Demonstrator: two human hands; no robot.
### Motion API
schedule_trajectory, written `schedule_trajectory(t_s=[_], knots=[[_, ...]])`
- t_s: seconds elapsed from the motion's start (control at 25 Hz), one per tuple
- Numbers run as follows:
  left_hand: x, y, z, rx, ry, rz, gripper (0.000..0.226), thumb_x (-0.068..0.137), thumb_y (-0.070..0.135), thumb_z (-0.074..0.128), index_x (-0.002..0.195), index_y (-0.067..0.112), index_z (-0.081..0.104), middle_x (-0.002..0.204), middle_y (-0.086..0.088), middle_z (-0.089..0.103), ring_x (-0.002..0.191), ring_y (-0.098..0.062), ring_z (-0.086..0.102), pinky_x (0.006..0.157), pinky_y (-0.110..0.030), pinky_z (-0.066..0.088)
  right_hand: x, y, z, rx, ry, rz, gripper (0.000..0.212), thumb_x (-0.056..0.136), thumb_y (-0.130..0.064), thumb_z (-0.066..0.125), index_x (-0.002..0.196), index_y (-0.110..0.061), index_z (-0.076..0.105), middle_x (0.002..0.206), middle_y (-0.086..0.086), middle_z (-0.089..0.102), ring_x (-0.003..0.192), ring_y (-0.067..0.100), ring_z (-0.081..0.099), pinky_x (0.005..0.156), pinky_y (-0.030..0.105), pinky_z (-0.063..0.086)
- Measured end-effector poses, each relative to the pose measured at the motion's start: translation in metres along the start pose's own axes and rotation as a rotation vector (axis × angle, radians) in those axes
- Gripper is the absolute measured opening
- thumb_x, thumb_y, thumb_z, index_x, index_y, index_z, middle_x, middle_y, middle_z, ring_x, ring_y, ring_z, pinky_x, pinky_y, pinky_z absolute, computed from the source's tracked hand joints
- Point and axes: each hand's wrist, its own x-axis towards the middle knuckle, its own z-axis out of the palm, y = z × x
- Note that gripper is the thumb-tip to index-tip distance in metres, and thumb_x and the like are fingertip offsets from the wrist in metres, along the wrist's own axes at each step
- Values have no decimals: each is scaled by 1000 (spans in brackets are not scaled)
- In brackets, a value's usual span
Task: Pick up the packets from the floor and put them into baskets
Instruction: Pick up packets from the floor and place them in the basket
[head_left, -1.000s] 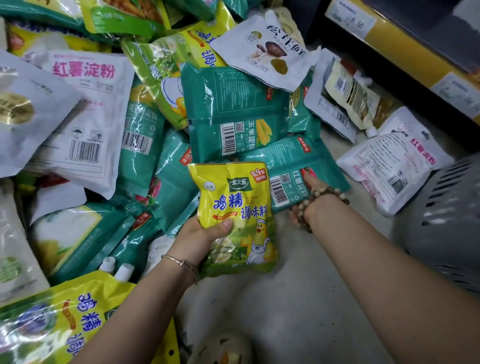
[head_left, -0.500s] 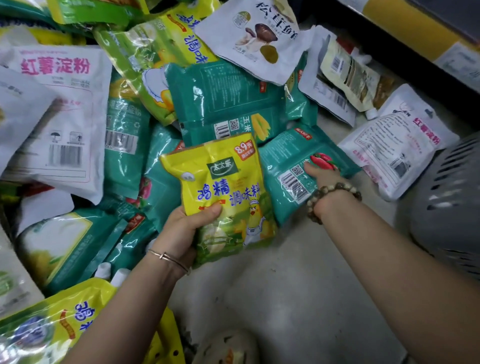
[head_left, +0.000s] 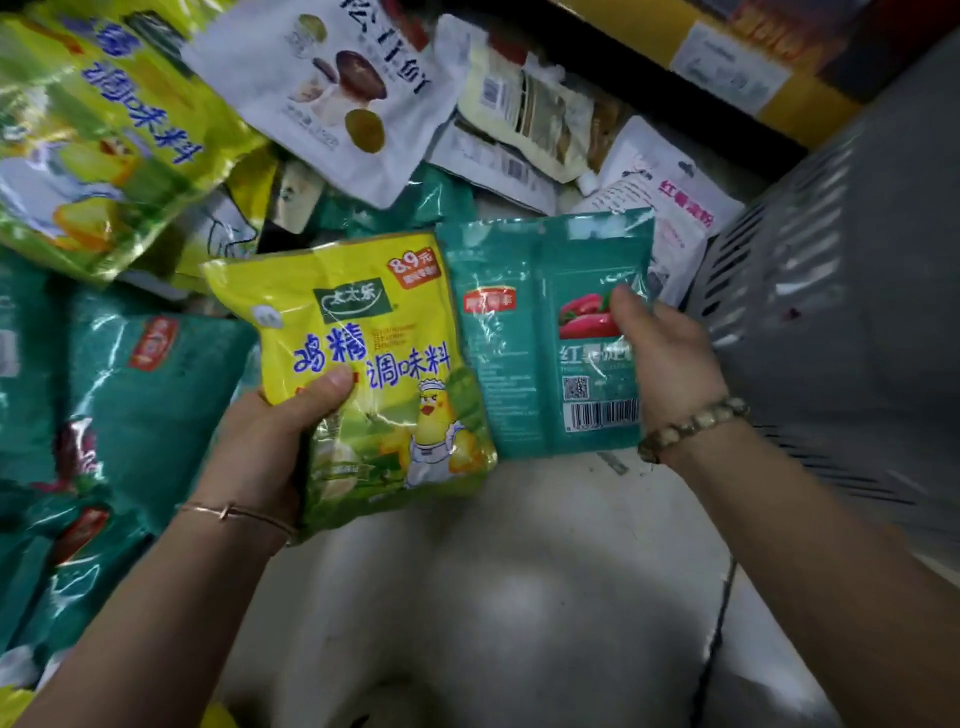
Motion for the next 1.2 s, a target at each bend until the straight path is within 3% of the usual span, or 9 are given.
schedule_trajectory(t_s=[0.08, 0.24, 0.44, 0.6, 0.68, 0.76, 0.92, 1.08, 1.2], knots=[[-3, 7, 11, -6, -43, 27, 27, 64, 21, 64, 89, 12, 69, 81, -5, 74, 69, -21, 72, 51, -31, 55, -4, -7, -1, 17, 3, -43, 39, 93, -24, 54, 59, -26, 74, 59, -5, 70, 54, 9, 66, 52, 20, 52], [-12, 27, 23, -30, -21, 131, 22, 63, 24, 64, 81, 18, 76, 84, -5, 75, 72, -24, 72, 53, -35, 55, -9, -30, -1, 2, 77, -111, 22, 87, -24, 64, 69, -13, 72, 71, 7, 72, 70, 27, 69, 71, 47, 57], [-37, 73, 25, -81, 25, 314, 25, 63, 26, 65, 85, 19, 74, 87, -3, 75, 76, -24, 72, 55, -38, 56, -23, -95, 18, 99, 98, -369, 25, 90, -20, 59, 66, -21, 68, 64, -8, 70, 63, 10, 68, 59, 26, 54], [-62, 124, 19, -88, 65, 500, 23, 62, 27, 66, 82, 19, 73, 82, 1, 75, 74, -21, 72, 56, -37, 57, -33, -149, 38, 159, 194, -514, 27, 86, -38, 53, 66, -19, 54, 68, 0, 63, 66, 26, 63, 62, 40, 54], [-75, 147, 14, -103, 61, 551, 22, 61, 28, 67, 79, 17, 73, 79, -1, 74, 70, -21, 72, 54, -38, 56, -39, -175, 49, 193, 258, -563, 38, 89, -39, 51, 62, -14, 46, 56, -8, 52, 56, 16, 50, 52, 33, 43], [-91, 170, 12, -105, 41, 625, 18, 60, 28, 68, 75, 19, 75, 76, -1, 74, 66, -21, 71, 51, -39, 55, -47, -201, 61, 247, 279, -610, 40, 92, -36, 50, 60, -13, 44, 58, -2, 48, 56, 15, 44, 51, 31, 37], [-117, 206, 18, -83, 37, 781, 9, 59, 25, 68, 65, 26, 75, 59, 3, 70, 52, -14, 68, 48, -30, 54, -59, -246, 85, 380, 288, -603, 37, 94, -34, 49, 61, -18, 45, 67, 9, 49, 60, 18, 46, 54, 34, 42], [-132, 234, 22, -20, 85, 848, 20, 62, 31, 72, 68, 12, 71, 58, 7, 69, 50, -8, 65, 46, -18, 50, -77, -297, 90, 312, 265, -674, 35, 94, -30, 50, 62, -17, 49, 64, 1, 55, 62, 18, 53, 57, 28, 41], [-142, 250, 34, -24, 77, 869, 25, 57, 42, 70, 74, 24, 74, 68, 8, 72, 61, -11, 69, 58, -27, 52, -84, -327, 64, 246, 167, -684, 29, 93, -28, 51, 74, -7, 57, 89, 25, 66, 80, 41, 62, 77, 54, 52]])
